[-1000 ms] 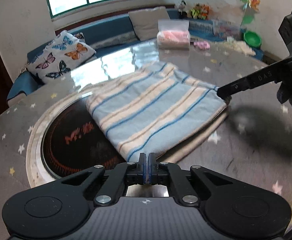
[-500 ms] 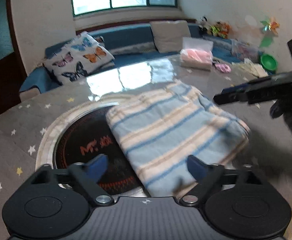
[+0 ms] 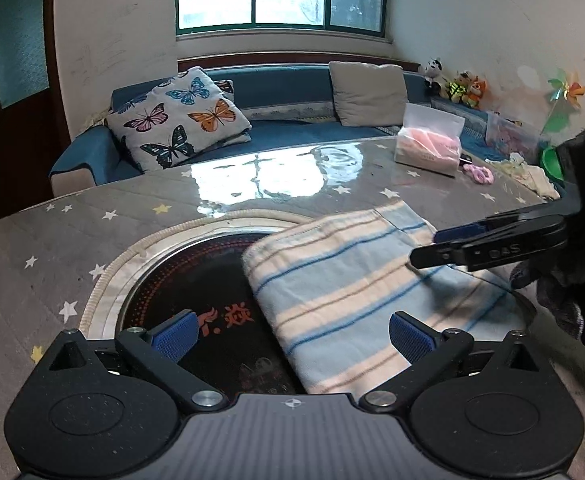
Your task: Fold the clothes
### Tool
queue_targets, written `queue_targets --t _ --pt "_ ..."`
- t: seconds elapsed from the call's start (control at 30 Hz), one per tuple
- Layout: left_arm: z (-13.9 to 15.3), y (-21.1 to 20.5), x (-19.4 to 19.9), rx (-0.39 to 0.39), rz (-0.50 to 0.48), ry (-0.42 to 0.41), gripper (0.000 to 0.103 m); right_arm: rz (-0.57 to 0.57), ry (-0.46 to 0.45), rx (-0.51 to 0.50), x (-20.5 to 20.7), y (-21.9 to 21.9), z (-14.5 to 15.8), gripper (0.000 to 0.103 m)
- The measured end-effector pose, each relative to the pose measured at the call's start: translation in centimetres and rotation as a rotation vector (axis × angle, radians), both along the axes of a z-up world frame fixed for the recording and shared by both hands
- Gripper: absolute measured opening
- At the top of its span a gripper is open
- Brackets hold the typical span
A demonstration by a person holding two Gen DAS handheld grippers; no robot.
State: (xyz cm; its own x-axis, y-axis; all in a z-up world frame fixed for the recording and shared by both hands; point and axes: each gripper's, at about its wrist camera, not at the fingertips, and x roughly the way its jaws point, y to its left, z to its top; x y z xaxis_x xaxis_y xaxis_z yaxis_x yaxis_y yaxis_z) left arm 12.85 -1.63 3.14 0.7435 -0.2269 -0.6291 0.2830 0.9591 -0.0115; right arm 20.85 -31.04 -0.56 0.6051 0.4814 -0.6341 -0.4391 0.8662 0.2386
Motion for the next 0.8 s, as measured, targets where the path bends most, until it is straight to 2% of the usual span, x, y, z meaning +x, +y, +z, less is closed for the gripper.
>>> queue_targets --t 0.03,0.1,0.2,0.37,0.47,0.6,0.7,0.8 --pt "0.0 0.1 0.2 0.0 0.003 0.0 0.103 0.007 0.003 0.011 0.0 -0.1 0.2 0.074" --pt "0.0 0.2 0.6 -0.001 0.009 -0.001 0.103 0.015 -0.015 0.009 -0.1 0.0 0.7 0.077" --pt "0.1 0.2 1.2 -0.005 0.012 -0.001 0.103 0.039 -0.048 0.012 0.5 0.8 1.6 0.087" --pt "-0.3 0.1 1.6 0.005 0.011 0.01 0.103 0.068 -0.008 0.009 2.4 2.1 0.9 0.089" --pt "-0.6 0.1 1.9 0.016 0.015 0.019 0.103 0.075 0.015 0.013 3.0 2.3 -0.1 0.094" --pt "-0.7 0.5 2.0 0.012 0.031 0.023 0.103 0.098 0.001 0.011 2.4 2.1 0.7 0.094" --pt "-0.6 0.9 1.7 0.014 0.043 0.024 0.103 0.103 -0.005 0.022 1.5 1.3 1.2 0.102" --pt "-0.6 1.0 1.1 0.021 0.046 0.027 0.103 0.112 -0.021 0.027 0.1 0.6 1.7 0.103"
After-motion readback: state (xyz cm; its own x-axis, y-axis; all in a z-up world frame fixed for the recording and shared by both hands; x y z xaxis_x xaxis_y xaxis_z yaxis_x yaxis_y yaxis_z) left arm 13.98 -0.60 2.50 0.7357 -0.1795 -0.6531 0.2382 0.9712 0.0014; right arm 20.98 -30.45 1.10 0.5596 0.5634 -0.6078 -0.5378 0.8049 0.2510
